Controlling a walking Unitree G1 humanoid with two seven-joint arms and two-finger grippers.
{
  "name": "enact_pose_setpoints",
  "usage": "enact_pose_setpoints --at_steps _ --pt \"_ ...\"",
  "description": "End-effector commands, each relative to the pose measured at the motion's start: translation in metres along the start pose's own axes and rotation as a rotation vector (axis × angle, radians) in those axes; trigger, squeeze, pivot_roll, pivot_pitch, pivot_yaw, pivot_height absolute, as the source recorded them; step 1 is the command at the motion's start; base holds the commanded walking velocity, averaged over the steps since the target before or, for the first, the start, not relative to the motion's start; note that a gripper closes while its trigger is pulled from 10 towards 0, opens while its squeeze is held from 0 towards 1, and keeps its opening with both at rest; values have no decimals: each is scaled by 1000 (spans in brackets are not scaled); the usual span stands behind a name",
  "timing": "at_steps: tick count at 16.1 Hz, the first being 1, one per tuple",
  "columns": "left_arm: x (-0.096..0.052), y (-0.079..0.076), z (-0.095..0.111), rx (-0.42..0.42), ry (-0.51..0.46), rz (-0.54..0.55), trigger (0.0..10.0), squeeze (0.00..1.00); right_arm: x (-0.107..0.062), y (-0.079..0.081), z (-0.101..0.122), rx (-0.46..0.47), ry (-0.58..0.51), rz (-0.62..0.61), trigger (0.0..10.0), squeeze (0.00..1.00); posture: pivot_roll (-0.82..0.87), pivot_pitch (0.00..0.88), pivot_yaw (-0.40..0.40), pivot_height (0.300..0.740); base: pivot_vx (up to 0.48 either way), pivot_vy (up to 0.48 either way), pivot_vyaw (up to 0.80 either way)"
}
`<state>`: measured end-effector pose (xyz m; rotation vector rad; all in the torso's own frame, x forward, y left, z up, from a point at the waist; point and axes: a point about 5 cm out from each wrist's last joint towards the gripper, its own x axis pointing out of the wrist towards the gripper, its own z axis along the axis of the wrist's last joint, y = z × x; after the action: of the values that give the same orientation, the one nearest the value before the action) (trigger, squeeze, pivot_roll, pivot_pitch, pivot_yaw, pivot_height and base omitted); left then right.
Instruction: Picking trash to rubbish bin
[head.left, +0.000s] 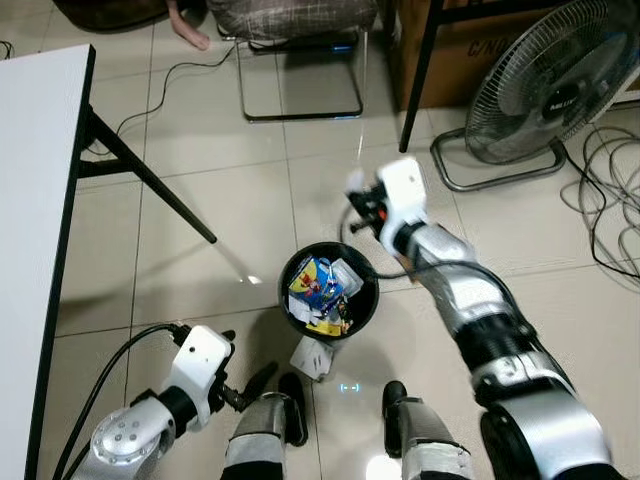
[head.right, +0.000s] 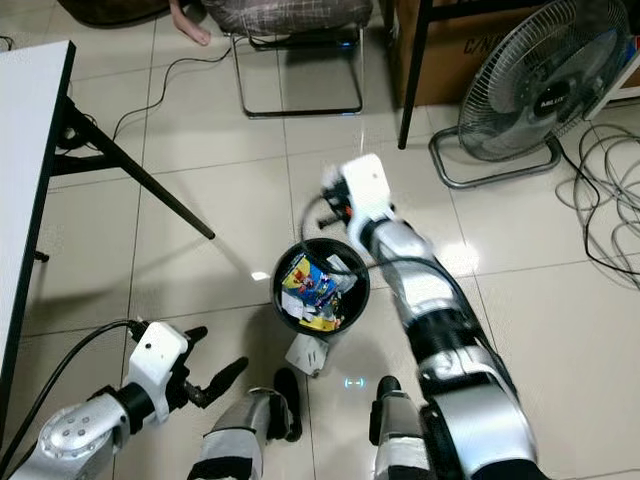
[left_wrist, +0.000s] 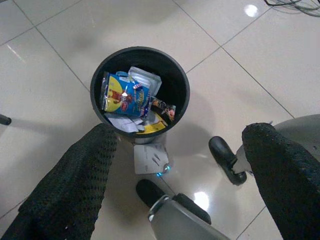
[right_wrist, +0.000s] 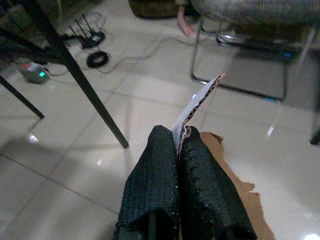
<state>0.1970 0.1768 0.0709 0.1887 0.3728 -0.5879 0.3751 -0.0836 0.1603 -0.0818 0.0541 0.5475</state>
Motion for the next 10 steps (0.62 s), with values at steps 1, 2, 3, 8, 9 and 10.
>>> enact_pose_setpoints --at_steps 1,2,3,8,9,10 --pt "-8 -1 -8 -5 47 -1 10000 875 3 9 -8 27 20 17 10000 0 33 384 130 740 0 0 0" --pt "-10 -1 -9 -3 54 2 10000 871 6 13 -8 37 18 27 10000 0 37 386 131 740 0 0 0" --pt "-11 0 -10 -2 56 4 10000 871 8 14 -8 42 18 31 10000 0 37 386 131 740 0 0 0" --pt "-11 -1 -12 -3 68 10 10000 871 24 42 0 108 -34 106 10000 0 40 393 127 740 0 0 0" --pt "-11 -2 -12 -3 68 8 10000 871 25 45 1 119 -44 122 10000 0 40 393 127 740 0 0 0" --pt "-11 -3 -12 -3 69 6 10000 875 25 47 1 133 -49 130 10000 0 40 393 127 740 0 0 0"
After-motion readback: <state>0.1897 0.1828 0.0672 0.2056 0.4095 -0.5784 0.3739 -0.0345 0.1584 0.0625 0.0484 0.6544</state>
